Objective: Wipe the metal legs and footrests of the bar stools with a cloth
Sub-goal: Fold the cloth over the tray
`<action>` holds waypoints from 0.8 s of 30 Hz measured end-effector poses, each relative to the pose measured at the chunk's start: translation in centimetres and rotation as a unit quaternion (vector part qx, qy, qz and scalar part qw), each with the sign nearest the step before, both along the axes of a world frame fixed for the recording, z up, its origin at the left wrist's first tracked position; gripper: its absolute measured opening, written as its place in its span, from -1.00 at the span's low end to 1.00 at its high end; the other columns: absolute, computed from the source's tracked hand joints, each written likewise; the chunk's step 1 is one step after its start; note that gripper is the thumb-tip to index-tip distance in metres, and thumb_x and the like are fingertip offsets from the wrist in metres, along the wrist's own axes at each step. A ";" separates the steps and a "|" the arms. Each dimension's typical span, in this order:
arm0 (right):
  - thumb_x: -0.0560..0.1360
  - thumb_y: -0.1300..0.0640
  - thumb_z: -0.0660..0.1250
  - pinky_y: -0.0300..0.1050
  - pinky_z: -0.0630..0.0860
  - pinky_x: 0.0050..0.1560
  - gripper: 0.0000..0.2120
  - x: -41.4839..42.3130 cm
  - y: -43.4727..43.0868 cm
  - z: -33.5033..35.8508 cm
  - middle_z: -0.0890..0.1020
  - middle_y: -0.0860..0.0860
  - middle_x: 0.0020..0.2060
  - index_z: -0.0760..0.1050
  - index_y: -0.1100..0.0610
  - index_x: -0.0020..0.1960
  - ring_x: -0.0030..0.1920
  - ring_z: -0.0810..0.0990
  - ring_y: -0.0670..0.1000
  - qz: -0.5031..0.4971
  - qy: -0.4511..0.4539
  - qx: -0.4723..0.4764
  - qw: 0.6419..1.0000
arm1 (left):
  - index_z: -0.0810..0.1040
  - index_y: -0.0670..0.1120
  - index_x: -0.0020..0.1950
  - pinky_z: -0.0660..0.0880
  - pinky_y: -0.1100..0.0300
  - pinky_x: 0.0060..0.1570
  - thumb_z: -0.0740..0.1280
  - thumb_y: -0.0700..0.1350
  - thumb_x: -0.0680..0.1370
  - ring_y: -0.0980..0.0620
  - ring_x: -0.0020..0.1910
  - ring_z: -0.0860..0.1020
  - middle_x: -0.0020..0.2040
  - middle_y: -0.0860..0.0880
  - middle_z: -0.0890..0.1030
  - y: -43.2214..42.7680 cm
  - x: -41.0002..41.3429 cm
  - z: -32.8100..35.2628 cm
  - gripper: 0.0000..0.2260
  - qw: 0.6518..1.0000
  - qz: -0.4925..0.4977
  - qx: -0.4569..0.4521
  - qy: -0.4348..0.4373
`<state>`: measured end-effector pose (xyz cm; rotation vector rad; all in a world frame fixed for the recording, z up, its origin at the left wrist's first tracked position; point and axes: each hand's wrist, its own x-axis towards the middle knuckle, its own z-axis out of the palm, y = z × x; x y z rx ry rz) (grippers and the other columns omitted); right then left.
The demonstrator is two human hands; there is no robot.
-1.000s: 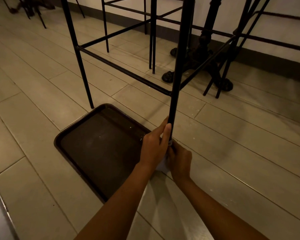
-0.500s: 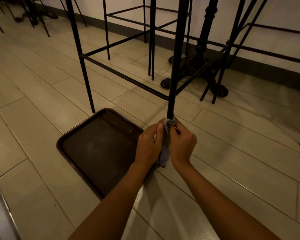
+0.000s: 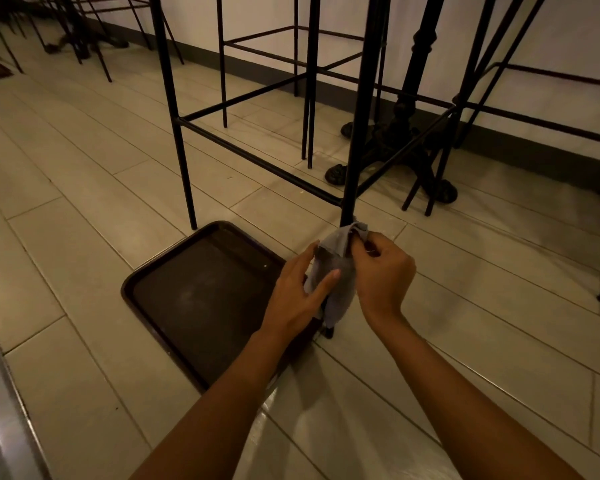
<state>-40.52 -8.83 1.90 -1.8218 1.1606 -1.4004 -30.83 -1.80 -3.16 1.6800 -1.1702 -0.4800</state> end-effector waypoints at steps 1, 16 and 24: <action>0.48 0.12 0.34 -0.29 0.41 -0.40 -0.85 -0.1 0.1 0.2 0.60 -0.02 -0.41 0.61 0.17 -0.19 -0.44 0.50 -0.14 0.005 -0.009 0.004 1.000 | 0.16 0.23 0.43 0.46 0.00 0.22 0.11 0.49 0.33 0.02 0.22 0.44 0.35 -0.02 0.39 0.2 0.0 -0.1 -0.28 1.000 -0.003 0.004 0.003; 0.57 0.12 0.12 0.05 0.55 0.07 -0.88 2.1 3.9 1.7 0.56 -0.06 -0.10 0.42 0.04 -0.07 0.03 0.55 -0.01 0.201 -0.141 0.215 0.945 | 0.56 -0.13 0.20 0.50 -0.04 0.18 0.15 0.36 0.43 -0.08 0.09 0.60 0.11 -0.15 0.64 2.8 2.0 -2.1 -0.36 0.874 0.162 0.094 0.448; 0.59 -0.01 0.08 -0.05 0.53 -0.01 -0.74 4.2 3.7 1.3 0.58 0.01 -0.08 0.49 0.06 0.07 0.03 0.58 0.02 0.310 -0.246 0.483 0.781 | 0.50 -0.15 0.27 0.40 -0.09 0.29 0.05 0.42 0.41 -0.16 0.22 0.52 0.20 -0.20 0.58 3.9 2.9 -1.0 -0.25 0.833 0.043 0.055 0.549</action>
